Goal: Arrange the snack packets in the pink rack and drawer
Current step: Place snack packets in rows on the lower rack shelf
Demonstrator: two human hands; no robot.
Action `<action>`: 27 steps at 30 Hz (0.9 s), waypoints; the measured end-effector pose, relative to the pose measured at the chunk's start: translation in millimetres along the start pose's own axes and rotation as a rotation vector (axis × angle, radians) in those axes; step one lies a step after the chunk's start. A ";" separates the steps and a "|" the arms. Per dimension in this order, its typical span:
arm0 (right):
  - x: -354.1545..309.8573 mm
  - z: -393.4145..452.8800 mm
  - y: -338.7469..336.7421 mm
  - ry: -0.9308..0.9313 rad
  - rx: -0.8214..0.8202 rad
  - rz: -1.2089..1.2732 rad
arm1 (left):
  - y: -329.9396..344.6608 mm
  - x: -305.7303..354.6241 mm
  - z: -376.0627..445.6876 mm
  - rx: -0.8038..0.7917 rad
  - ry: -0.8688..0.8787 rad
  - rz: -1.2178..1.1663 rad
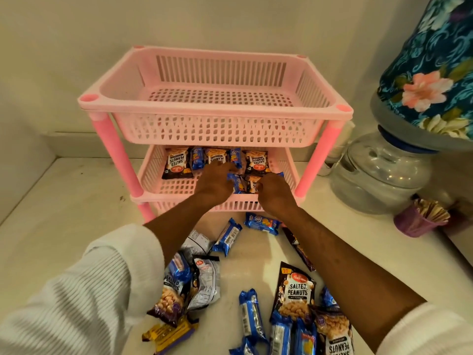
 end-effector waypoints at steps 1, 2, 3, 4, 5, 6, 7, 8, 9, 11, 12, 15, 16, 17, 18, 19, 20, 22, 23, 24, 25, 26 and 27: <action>-3.7 -8.5 -4.4 -0.088 0.058 0.020 | -6.1 2.2 -12.3 0.032 0.027 0.032; -6.6 -19.1 -9.3 -0.180 0.122 0.061 | -12.4 4.1 -25.2 0.066 0.064 0.065; -8.4 -30.6 -14.4 -0.255 0.183 0.106 | -18.7 5.0 -38.1 0.096 0.103 0.089; -8.4 -40.6 -17.8 -0.300 0.228 0.135 | -24.1 3.9 -49.7 0.120 0.130 0.097; -6.9 -50.3 -20.1 -0.324 0.259 0.147 | -28.8 1.3 -61.4 0.137 0.142 0.102; -4.0 -58.7 -20.9 -0.334 0.283 0.150 | -31.9 -2.1 -72.2 0.146 0.143 0.113; -0.2 -67.1 -20.5 -0.338 0.306 0.153 | -33.4 -6.4 -81.7 0.148 0.133 0.128; 3.2 -76.1 -20.1 -0.341 0.329 0.155 | -34.0 -10.9 -90.4 0.148 0.119 0.134; 7.5 -83.7 -19.2 -0.342 0.351 0.151 | -33.5 -15.6 -97.8 0.146 0.105 0.123; 18.7 -101.0 -16.6 -0.330 0.397 0.127 | -29.5 -23.5 -113.2 0.123 0.090 0.080; 26.4 -109.7 -14.7 -0.313 0.417 0.117 | -26.0 -26.8 -119.8 0.108 0.091 0.064; 54.6 -132.3 -8.7 -0.238 0.452 0.113 | -11.7 -33.2 -134.7 0.046 0.081 0.018; 64.7 -137.5 -6.3 -0.206 0.449 0.092 | -5.4 -33.4 -137.8 0.019 0.073 0.005; 75.0 -142.1 -3.7 -0.172 0.441 0.064 | 2.2 -32.9 -140.0 -0.012 0.066 -0.001; 85.2 -146.2 -1.9 -0.132 0.430 0.036 | 10.8 -31.5 -141.7 -0.049 0.054 0.004; 94.1 -148.7 0.0 -0.085 0.416 0.010 | 18.9 -29.6 -142.5 -0.090 0.039 0.023; 103.2 -151.4 1.2 -0.031 0.399 -0.024 | 27.3 -26.5 -143.2 -0.131 0.027 0.052; 118.5 -155.1 3.8 0.073 0.349 -0.097 | 41.9 -18.3 -141.8 -0.193 0.023 0.113; 125.2 -156.6 5.4 0.118 0.315 -0.115 | 48.6 -13.8 -140.4 -0.216 0.027 0.133; 130.7 -157.3 7.7 0.157 0.271 -0.119 | 54.8 -10.6 -138.5 -0.235 0.027 0.146; 136.9 -156.7 10.2 0.196 0.217 -0.119 | 61.5 -7.8 -135.7 -0.251 0.016 0.157; 142.6 -155.1 13.6 0.236 0.153 -0.118 | 67.8 -6.9 -133.1 -0.268 -0.011 0.171; 147.7 -153.0 17.3 0.273 0.087 -0.112 | 74.8 -7.0 -130.4 -0.291 -0.046 0.189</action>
Point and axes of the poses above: each hand's wrist, its own z-axis towards the middle knuckle, its own y-axis out of the palm, x = y × z, the point moved 6 cm from there along z, towards the middle knuckle, and after that the axes turned 3 degrees about y, right-handed, at the moved point
